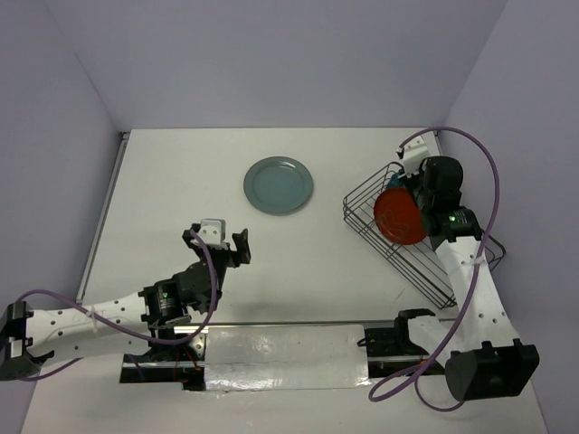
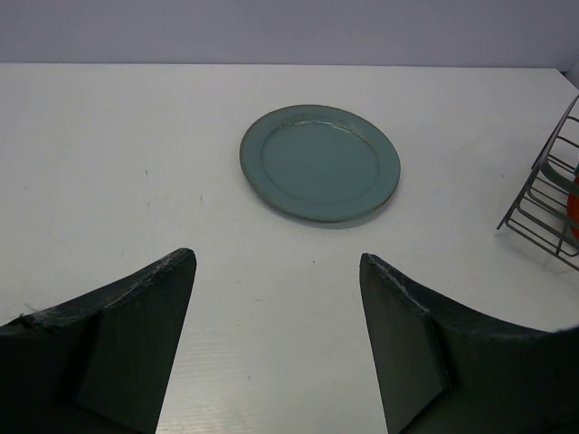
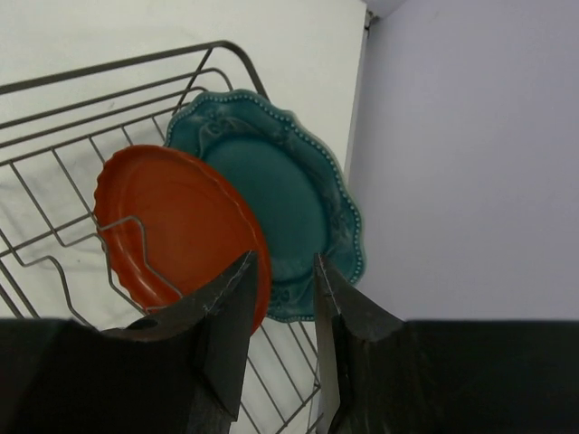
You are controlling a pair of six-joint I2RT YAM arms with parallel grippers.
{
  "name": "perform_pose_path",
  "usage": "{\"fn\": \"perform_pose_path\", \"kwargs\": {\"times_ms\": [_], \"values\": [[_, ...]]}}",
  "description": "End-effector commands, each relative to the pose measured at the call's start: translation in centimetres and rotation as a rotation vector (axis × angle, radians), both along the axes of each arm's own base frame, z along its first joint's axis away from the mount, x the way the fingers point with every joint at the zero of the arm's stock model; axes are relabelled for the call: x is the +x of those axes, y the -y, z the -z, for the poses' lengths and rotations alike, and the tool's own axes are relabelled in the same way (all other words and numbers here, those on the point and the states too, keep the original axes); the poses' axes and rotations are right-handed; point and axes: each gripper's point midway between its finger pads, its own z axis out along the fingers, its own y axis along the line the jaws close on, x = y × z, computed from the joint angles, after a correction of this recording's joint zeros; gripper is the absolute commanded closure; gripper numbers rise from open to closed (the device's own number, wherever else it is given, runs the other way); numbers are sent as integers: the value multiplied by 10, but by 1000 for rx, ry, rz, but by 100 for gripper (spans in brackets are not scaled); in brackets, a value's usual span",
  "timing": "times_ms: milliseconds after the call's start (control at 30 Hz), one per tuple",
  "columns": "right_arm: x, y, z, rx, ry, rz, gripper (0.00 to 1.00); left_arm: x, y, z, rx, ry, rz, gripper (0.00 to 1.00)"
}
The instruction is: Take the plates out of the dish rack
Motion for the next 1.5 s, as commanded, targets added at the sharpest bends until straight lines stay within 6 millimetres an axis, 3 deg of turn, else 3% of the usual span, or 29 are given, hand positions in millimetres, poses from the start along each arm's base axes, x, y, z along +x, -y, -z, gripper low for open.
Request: {"fn": "perform_pose_path", "kwargs": {"times_ms": [0, 233, 367, 733, 933, 1467], "values": [[7, 3, -3, -9, 27, 10, 62, 1, 3, -9, -53, 10, -6, 15], [15, 0, 21, -25, -49, -14, 64, 3, 8, -5, -29, 2, -4, 15], [23, 4, 18, -63, -81, 14, 66, 4, 9, -3, -17, -1, -9, 15], [31, 10, 34, -131, -152, 32, 66, 5, 13, -1, 6, -8, -10, 15], [36, 8, 53, -135, -205, 25, 66, 6, 14, 0, 8, -8, -7, 15], [49, 9, 65, -189, -242, 38, 63, 6, 16, 1, 20, -9, -9, 15]]}}
